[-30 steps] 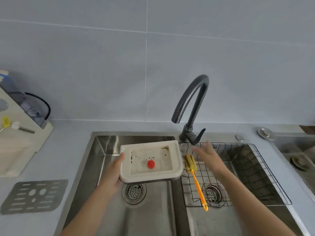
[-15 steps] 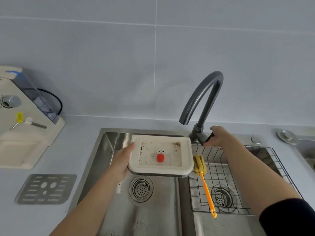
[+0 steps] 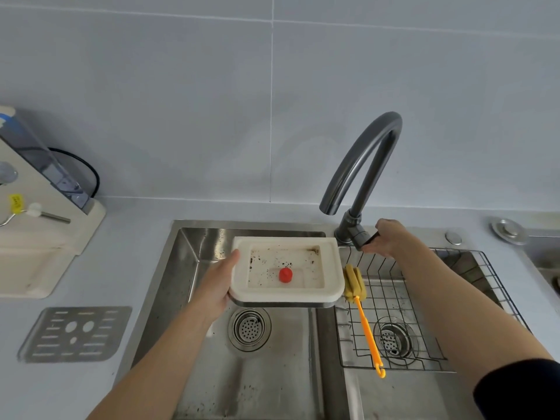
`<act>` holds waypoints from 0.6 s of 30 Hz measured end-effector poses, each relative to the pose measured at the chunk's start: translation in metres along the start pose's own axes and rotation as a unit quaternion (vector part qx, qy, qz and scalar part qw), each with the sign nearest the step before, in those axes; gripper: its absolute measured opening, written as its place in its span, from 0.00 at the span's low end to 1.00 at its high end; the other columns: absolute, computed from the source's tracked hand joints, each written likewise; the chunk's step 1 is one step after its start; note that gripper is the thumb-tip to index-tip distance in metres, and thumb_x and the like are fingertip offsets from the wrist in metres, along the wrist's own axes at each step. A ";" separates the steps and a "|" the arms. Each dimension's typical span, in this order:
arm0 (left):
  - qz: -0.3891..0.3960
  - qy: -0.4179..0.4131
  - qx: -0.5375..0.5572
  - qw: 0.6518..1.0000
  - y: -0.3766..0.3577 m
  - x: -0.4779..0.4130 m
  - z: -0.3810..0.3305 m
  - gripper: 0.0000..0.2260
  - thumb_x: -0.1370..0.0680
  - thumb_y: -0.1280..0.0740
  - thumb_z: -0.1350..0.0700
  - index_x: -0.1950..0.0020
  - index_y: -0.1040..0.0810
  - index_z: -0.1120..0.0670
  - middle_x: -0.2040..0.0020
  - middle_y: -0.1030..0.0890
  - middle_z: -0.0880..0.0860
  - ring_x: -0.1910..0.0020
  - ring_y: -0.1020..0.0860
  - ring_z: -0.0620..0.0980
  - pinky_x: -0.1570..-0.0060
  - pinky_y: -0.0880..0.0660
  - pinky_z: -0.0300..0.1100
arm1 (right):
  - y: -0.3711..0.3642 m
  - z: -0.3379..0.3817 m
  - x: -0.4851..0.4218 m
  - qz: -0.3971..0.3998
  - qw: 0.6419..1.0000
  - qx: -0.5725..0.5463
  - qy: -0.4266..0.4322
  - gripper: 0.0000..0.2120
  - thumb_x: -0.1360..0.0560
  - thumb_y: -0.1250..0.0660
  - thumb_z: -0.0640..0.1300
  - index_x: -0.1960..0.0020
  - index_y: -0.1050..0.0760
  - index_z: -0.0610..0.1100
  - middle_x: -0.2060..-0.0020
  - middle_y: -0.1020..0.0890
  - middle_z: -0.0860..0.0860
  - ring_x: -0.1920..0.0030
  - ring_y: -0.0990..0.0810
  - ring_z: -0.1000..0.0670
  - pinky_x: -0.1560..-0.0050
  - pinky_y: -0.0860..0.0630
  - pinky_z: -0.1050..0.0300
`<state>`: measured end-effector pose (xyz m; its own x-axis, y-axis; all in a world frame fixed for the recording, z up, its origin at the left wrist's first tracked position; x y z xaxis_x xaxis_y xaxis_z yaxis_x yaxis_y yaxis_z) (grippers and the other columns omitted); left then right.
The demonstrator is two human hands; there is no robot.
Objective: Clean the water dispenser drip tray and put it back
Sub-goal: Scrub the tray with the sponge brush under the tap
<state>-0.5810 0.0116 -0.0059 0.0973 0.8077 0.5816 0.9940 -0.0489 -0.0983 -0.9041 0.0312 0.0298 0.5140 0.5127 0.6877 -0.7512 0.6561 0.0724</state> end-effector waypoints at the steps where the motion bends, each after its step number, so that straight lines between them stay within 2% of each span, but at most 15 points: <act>1: 0.003 0.001 -0.003 1.000 -0.001 0.000 0.000 0.10 0.21 0.42 0.52 0.52 0.23 0.54 0.55 0.19 0.53 0.55 0.21 0.51 0.54 0.23 0.47 | 0.000 -0.001 0.000 0.002 1.000 0.007 0.001 0.18 0.19 0.52 0.36 0.30 0.44 0.35 0.32 0.35 0.35 0.33 0.31 0.37 0.34 0.34 0.42; 4: 0.004 0.012 -0.013 1.000 -0.001 0.000 0.002 0.13 0.21 0.41 0.50 0.44 0.24 0.56 0.49 0.18 0.56 0.50 0.20 0.54 0.45 0.24 0.54 | 0.001 -0.003 -0.002 0.006 1.000 0.025 0.002 0.18 0.19 0.52 0.36 0.30 0.44 0.34 0.31 0.35 0.33 0.33 0.32 0.36 0.35 0.32 0.43; 7: 0.002 0.016 -0.018 1.000 -0.002 0.000 0.003 0.15 0.22 0.41 0.50 0.41 0.24 0.57 0.49 0.18 0.56 0.49 0.20 0.55 0.41 0.26 0.56 | 0.001 -0.005 -0.003 0.010 0.999 0.032 0.005 0.18 0.20 0.52 0.37 0.30 0.44 0.34 0.32 0.35 0.32 0.34 0.31 0.34 0.37 0.31 0.41; 12: 0.005 0.016 -0.022 1.000 -0.004 0.000 0.004 0.14 0.21 0.42 0.51 0.41 0.25 0.57 0.48 0.19 0.56 0.50 0.21 0.54 0.46 0.24 0.51 | 0.004 -0.004 -0.007 0.013 0.999 0.041 0.014 0.18 0.20 0.51 0.37 0.31 0.44 0.34 0.33 0.35 0.31 0.35 0.30 0.33 0.42 0.29 0.41; 18: 0.012 0.014 -0.020 1.000 -0.006 -0.001 0.003 0.13 0.21 0.42 0.50 0.44 0.24 0.56 0.50 0.19 0.56 0.53 0.20 0.53 0.51 0.24 0.51 | 0.005 -0.007 -0.011 0.013 0.999 0.037 0.010 0.18 0.20 0.51 0.37 0.31 0.44 0.33 0.33 0.34 0.31 0.35 0.31 0.34 0.40 0.30 0.41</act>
<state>-0.5876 0.0135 -0.0084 0.1219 0.7888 0.6025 0.9925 -0.0915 -0.0810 -0.9103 0.0329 0.0178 0.5006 0.5408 0.6759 -0.7931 0.5995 0.1077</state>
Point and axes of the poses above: each hand's wrist, its own x-axis away from the middle knuckle, its own y-axis out of the back of the hand, z = x × y, the point moved 9 cm from there along -x, towards the middle knuckle
